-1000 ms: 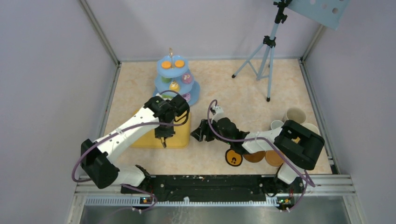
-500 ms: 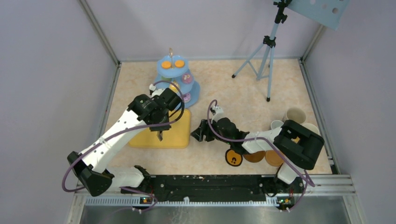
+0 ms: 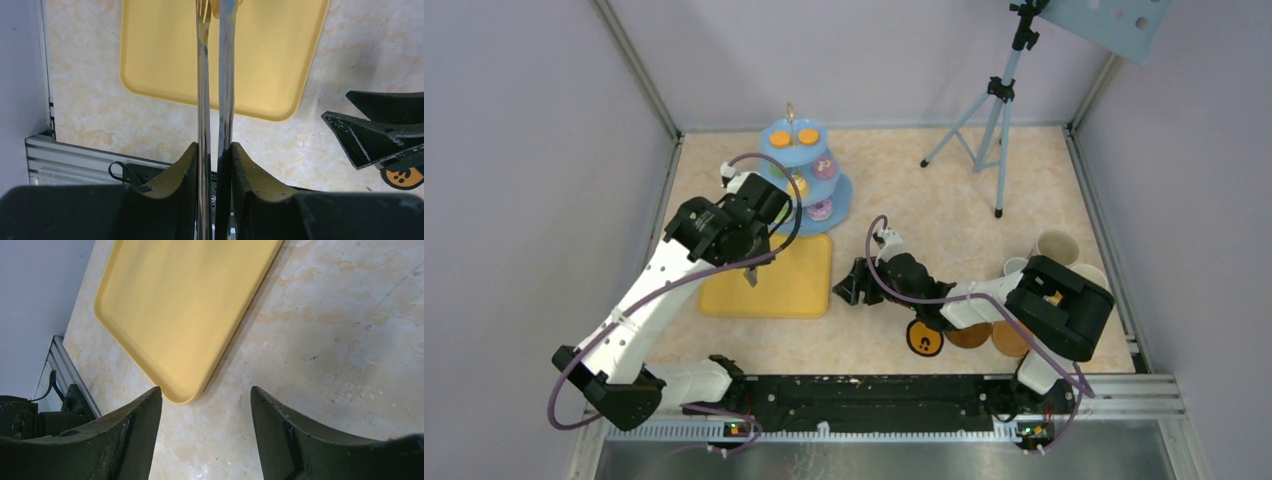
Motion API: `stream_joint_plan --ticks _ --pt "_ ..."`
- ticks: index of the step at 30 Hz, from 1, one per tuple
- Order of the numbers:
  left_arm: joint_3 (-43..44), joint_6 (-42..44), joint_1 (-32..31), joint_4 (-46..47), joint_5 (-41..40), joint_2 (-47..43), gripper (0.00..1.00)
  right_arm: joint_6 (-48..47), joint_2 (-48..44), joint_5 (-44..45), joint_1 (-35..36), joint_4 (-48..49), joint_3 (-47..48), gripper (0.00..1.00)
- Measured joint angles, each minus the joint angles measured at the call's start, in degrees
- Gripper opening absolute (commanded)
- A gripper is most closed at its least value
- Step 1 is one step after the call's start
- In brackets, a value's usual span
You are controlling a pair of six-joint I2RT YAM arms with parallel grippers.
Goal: Serve the afternoon tea
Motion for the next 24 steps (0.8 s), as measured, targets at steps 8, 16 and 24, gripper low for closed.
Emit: stream_joint_plan --ticks 8,16,24 --pt "12.0 4.7 2.3 -0.3 -2.1 0.7 0.24 0.0 1.2 0.0 0.0 0.0 0.0 0.64" --pt "24.4 9.0 3.0 -0.4 -3.4 5.1 0.24 0.0 2.0 -0.1 0.0 0.0 0.1 0.64" --pt "34.1 11.5 3.3 -0.9 -3.7 10.5 0.24 0.0 2.7 -0.2 0.0 0.0 0.5 0.64"
